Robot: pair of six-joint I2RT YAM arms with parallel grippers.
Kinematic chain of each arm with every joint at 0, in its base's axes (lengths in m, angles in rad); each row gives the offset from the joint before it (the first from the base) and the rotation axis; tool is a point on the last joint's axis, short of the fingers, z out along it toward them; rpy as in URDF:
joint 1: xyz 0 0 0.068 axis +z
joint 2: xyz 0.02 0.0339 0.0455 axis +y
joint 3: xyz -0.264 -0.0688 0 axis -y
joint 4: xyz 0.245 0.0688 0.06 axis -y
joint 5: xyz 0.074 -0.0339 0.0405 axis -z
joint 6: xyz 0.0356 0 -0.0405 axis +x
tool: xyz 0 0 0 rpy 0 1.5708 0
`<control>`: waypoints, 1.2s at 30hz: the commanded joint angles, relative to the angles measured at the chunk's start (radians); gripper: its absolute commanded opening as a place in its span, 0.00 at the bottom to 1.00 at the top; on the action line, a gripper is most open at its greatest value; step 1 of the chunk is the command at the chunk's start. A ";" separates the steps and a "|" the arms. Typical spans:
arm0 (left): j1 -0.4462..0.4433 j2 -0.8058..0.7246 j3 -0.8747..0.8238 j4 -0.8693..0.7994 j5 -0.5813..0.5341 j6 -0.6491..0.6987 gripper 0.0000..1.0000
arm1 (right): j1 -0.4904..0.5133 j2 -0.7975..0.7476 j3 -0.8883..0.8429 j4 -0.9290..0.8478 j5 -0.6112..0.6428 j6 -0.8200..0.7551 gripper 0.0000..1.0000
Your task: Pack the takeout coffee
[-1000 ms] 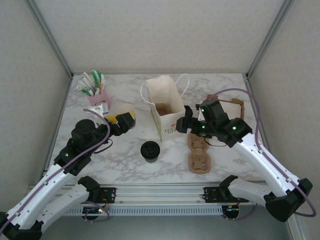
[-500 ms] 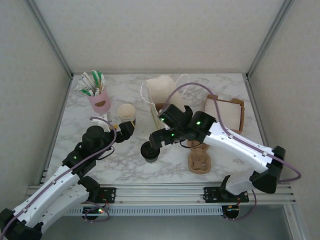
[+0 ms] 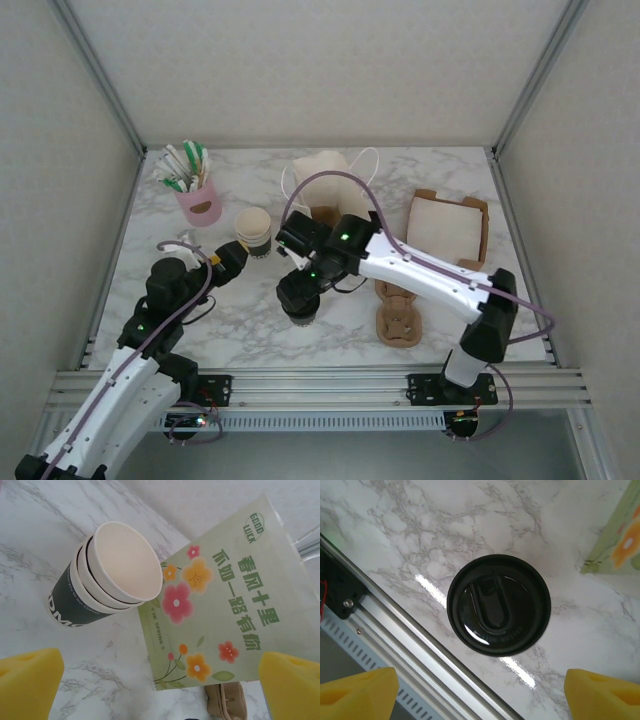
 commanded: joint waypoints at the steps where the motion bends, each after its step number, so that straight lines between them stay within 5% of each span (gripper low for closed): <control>1: 0.028 -0.019 0.005 -0.003 0.049 -0.010 1.00 | 0.006 0.058 0.063 -0.079 0.001 -0.053 0.86; 13: 0.049 -0.047 0.034 -0.060 -0.007 0.024 0.99 | 0.015 0.203 0.194 -0.126 0.070 -0.108 0.90; 36: 0.058 -0.045 0.019 -0.046 -0.017 0.024 1.00 | 0.016 0.282 0.169 -0.137 0.023 -0.122 0.93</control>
